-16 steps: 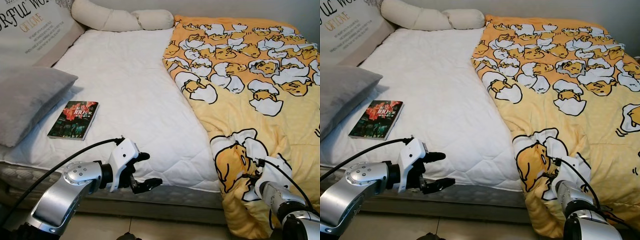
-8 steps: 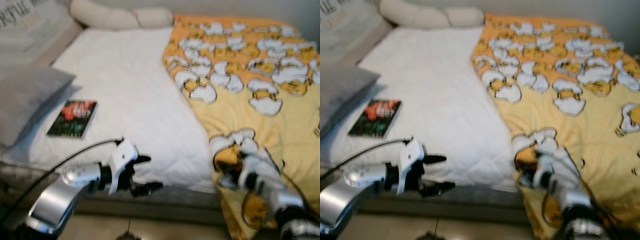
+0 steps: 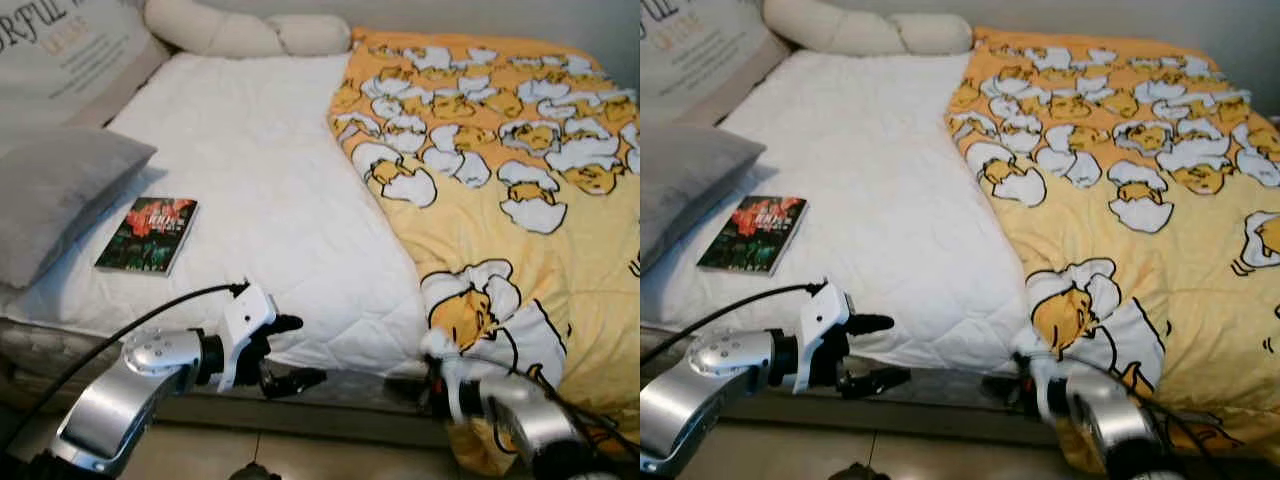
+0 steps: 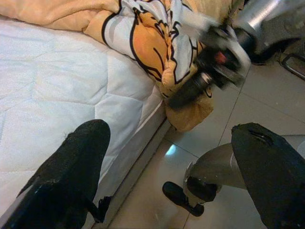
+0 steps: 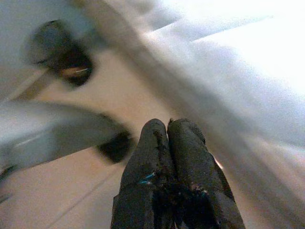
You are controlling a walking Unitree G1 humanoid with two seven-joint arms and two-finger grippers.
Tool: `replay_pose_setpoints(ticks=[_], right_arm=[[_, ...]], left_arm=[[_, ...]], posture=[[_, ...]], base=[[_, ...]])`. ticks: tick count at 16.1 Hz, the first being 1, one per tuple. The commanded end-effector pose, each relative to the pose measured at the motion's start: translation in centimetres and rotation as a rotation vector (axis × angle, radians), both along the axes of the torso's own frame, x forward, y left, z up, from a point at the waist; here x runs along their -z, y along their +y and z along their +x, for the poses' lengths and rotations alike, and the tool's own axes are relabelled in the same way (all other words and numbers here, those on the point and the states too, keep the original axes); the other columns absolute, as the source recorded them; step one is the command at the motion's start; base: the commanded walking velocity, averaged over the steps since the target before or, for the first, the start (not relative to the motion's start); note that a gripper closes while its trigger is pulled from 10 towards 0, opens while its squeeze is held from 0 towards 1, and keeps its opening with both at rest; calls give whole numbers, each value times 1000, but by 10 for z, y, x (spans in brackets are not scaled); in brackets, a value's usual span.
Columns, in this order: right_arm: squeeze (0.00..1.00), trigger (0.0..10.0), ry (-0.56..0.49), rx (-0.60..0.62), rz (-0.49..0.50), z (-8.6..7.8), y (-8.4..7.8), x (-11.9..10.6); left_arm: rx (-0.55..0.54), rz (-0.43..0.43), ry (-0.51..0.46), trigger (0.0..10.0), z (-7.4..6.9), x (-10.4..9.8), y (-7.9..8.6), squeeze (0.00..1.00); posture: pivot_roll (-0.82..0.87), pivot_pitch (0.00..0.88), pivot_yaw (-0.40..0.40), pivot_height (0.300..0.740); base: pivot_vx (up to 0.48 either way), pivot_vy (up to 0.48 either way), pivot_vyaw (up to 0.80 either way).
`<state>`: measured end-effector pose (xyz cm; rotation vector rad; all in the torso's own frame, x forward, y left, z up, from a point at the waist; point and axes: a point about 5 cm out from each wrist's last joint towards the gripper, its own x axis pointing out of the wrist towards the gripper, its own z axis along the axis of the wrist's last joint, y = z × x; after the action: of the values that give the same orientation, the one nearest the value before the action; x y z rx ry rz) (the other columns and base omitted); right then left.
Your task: Clean up the room
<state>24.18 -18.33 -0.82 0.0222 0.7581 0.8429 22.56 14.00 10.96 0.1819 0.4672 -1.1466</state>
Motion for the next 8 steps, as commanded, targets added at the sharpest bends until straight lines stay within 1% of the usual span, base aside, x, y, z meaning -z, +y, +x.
replay_pose_setpoints(ticks=[1, 2, 3, 4, 6, 7, 8], right_arm=[[827, 10000, -42, 124, -34, 12, -11, -7], [1000, 10000, -55, 191, -32, 17, -15, -12], [1000, 10000, -119, 344, -29, 32, -24, -23], [1000, 10000, -166, 455, -30, 43, -31, -31], [1000, 10000, -211, 582, -68, 54, -40, -37], [1000, 10000, -241, 676, -138, 62, -49, -41], [1000, 10000, -250, 710, -178, 65, -54, -43]], left_arm=[[5, 13, -13, 10000, 0, -1, 0, 894], [4, 14, -14, 10000, 1, -1, 0, 894], [0, 16, -20, 10000, 2, -1, -1, 894], [-2, 16, -23, 10000, 3, -1, -2, 898], [-1, 15, -25, 10000, 3, -1, -3, 894], [0, 14, -26, 10000, 2, 0, -3, 898], [1, 14, -26, 10000, 2, 0, -3, 902]], posture=[[29, 0, 21, 740], [28, 0, 22, 740], [28, 0, 22, 740], [29, 0, 22, 740], [29, 0, 22, 740], [31, 0, 21, 740], [31, 0, 22, 740]], base=[[0, 0, 0], [0, 0, 0], [0, 0, 0], [0, 0, 0], [0, 0, 0], [0, 0, 0], [0, 0, 0]])
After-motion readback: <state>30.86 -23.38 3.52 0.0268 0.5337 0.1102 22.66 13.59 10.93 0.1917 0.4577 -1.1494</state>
